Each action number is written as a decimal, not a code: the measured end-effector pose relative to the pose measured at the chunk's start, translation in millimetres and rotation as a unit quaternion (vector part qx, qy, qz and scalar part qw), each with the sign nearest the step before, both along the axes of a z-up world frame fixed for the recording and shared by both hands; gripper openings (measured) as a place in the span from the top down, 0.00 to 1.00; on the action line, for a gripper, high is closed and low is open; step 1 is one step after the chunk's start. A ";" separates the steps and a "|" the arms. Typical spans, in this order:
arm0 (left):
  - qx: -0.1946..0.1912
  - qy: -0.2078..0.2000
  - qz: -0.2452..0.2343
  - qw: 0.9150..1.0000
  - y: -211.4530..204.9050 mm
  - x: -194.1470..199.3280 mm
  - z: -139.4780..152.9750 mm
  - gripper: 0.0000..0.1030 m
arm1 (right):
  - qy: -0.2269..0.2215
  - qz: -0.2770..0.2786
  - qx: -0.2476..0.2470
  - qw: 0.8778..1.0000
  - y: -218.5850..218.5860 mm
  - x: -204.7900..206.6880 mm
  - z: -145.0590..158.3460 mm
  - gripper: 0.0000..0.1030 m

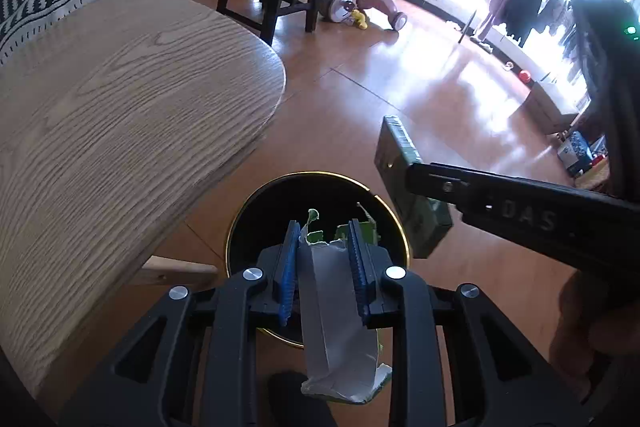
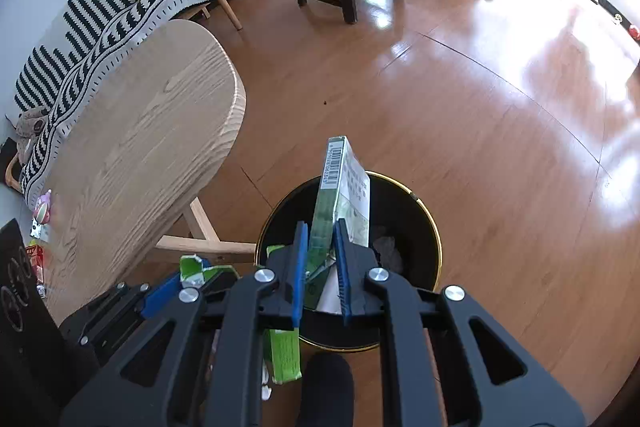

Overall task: Collect trash
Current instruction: 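Open both tools over the bin to drop packet and box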

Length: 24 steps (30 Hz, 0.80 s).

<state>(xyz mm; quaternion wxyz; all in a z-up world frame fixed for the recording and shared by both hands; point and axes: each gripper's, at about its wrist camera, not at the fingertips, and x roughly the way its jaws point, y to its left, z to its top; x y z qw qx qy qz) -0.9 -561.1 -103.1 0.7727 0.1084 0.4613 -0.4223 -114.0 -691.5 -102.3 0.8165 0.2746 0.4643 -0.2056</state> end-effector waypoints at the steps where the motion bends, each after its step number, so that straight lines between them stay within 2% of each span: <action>1: 0.002 0.001 0.002 1.000 -0.4 1.3 -0.9 0.77 | 0.000 0.000 0.000 1.000 0.3 -0.1 -0.3 0.86; 11: 0.001 0.001 0.011 1.000 -11.2 8.4 -7.4 0.75 | 0.004 -0.007 -0.002 1.000 -1.3 3.8 -0.9 0.86; 13: -0.002 0.003 0.010 1.000 -11.2 9.5 -7.0 0.70 | 0.003 -0.010 -0.002 1.000 -3.1 3.2 -0.3 0.86; 14: -0.004 0.003 0.009 1.000 -11.0 9.6 -7.2 0.62 | 0.000 -0.011 -0.001 1.000 -3.4 3.1 0.3 0.84; 15: -0.005 0.002 0.008 1.000 -11.0 10.0 -7.2 0.50 | -0.002 -0.013 0.001 1.000 -3.6 2.8 1.0 0.82; 16: -0.007 0.001 0.009 1.000 -10.5 10.7 -6.7 0.40 | -0.005 -0.016 -0.002 1.000 -3.1 2.9 2.5 0.70; 17: -0.009 -0.002 0.011 1.000 -10.2 10.1 -5.9 0.37 | -0.009 -0.018 -0.005 1.000 -2.0 2.6 4.2 0.48; 18: -0.010 -0.003 0.011 1.000 -9.7 9.9 -5.3 0.33 | -0.017 -0.020 -0.010 1.000 -1.1 2.1 8.1 0.39; 24: -0.013 0.001 0.011 1.000 -0.2 6.9 -0.9 0.29 | -0.038 -0.033 -0.027 0.998 1.2 0.2 22.6 0.37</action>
